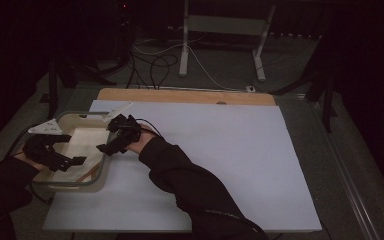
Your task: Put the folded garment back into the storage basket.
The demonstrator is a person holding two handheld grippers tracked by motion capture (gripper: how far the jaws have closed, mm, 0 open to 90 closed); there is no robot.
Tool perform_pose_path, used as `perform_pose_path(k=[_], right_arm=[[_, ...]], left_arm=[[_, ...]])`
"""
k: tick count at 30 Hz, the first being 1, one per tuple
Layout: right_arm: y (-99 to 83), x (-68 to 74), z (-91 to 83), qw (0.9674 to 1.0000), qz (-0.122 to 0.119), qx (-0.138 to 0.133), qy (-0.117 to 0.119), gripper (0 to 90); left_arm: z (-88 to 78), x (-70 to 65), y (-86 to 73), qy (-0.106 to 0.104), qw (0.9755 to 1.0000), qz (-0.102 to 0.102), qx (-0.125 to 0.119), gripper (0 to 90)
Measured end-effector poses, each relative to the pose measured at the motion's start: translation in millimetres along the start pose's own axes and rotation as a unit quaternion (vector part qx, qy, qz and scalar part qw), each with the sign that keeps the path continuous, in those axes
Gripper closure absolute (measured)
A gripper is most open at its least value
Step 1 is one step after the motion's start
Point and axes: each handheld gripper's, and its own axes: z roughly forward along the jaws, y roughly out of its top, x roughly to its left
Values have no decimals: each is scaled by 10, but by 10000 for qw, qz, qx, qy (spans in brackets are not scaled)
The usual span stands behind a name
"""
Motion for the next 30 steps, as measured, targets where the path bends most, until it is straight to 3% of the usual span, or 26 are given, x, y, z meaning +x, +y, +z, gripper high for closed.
perform_pose_path(k=[11,20,30], right_arm=[[-145,-152,-300,9998,0,-72,-165,96],[-273,-266,-547,9996,-20,12,-281,95],[-442,-420,-826,9988,131,27,-463,94]], left_arm=[[106,-187,234,-145,9995,268,46,6],[301,-400,514,-387,9981,487,41,5],[510,-608,764,-621,9957,692,36,5]])
